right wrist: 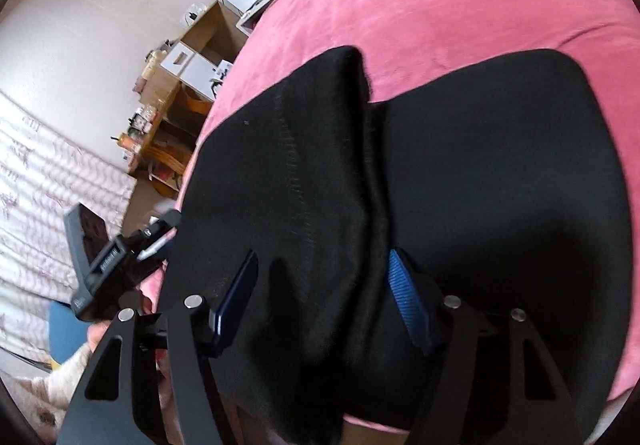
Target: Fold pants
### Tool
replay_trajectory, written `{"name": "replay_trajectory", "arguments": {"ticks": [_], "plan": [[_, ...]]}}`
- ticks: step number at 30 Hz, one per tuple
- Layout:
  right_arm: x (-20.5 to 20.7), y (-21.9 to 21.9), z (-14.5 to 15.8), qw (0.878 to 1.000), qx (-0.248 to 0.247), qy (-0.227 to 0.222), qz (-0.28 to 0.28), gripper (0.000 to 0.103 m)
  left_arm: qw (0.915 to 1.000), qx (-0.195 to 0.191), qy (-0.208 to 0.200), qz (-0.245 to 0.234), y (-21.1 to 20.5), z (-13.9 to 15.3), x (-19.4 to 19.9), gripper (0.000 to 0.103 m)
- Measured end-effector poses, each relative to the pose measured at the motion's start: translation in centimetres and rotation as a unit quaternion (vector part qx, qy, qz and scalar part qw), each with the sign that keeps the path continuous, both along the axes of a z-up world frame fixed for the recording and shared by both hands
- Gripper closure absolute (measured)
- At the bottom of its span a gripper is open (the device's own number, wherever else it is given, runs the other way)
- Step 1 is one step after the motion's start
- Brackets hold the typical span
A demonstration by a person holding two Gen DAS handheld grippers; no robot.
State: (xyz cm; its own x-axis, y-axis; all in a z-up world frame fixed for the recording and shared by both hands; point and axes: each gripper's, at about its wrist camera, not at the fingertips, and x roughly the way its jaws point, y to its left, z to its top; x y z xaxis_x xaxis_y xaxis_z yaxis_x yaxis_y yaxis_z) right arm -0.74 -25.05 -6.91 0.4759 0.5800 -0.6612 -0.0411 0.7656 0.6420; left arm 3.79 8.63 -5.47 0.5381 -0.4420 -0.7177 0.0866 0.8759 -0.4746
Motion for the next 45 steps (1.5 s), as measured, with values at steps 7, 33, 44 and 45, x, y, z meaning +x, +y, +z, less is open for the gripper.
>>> {"name": "replay_trajectory", "arguments": {"ticks": [7, 33, 44, 45], "plan": [[0.5, -0.3, 0.5, 0.998, 0.063, 0.003, -0.013, 0.090, 0.9998, 0.003, 0.006, 0.021, 0.8, -0.6, -0.7, 0.016], [-4.3, -13.4, 1.8, 0.987, -0.002, -0.011, -0.158, 0.080, 0.9307, 0.185, -0.168, -0.267, -17.2, 0.4, -6.2, 0.004], [-3.3, -6.2, 8.0, 0.977, -0.169, -0.098, -0.092, 0.072, 0.9655, 0.107, -0.138, -0.193, -15.5, 6.6, -1.8, 0.004], [-3.0, -6.0, 7.5, 0.977, -0.172, -0.093, -0.090, 0.072, 0.9646, 0.112, -0.130, -0.200, -16.4, 6.5, -1.4, 0.004]]}}
